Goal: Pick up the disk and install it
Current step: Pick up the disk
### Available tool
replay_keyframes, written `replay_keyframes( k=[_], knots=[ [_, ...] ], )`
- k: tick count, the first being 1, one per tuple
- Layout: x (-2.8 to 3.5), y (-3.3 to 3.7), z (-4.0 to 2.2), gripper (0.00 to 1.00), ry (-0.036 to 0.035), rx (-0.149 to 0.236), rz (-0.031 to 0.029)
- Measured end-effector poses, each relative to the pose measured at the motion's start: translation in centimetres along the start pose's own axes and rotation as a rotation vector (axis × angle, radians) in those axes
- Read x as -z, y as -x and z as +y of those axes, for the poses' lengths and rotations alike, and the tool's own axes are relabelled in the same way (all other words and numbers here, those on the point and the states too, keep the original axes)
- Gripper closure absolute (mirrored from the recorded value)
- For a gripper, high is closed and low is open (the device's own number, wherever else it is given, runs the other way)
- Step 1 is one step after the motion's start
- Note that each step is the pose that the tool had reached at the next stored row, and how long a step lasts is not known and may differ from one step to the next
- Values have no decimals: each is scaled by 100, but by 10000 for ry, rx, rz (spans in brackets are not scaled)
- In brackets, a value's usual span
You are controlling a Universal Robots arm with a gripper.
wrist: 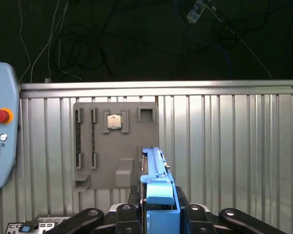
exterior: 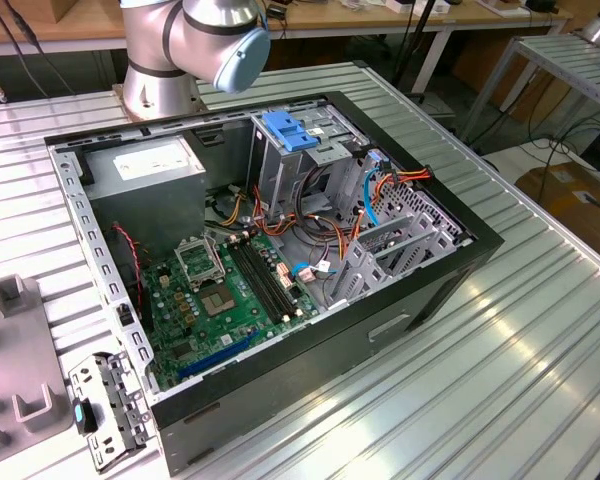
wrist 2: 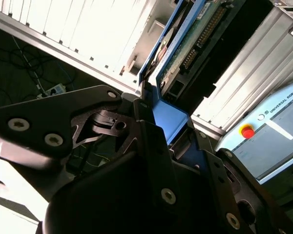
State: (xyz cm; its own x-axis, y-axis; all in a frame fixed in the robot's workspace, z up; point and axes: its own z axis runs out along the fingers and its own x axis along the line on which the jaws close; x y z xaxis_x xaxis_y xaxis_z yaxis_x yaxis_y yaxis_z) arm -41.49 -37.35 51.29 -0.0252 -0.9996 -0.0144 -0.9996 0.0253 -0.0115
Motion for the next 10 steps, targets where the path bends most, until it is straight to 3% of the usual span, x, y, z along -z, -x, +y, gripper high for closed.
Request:
replay_keyframes(
  k=[10],
  knots=[
    [0, -34, -67, 63, 0, 0, 0]
  ],
)
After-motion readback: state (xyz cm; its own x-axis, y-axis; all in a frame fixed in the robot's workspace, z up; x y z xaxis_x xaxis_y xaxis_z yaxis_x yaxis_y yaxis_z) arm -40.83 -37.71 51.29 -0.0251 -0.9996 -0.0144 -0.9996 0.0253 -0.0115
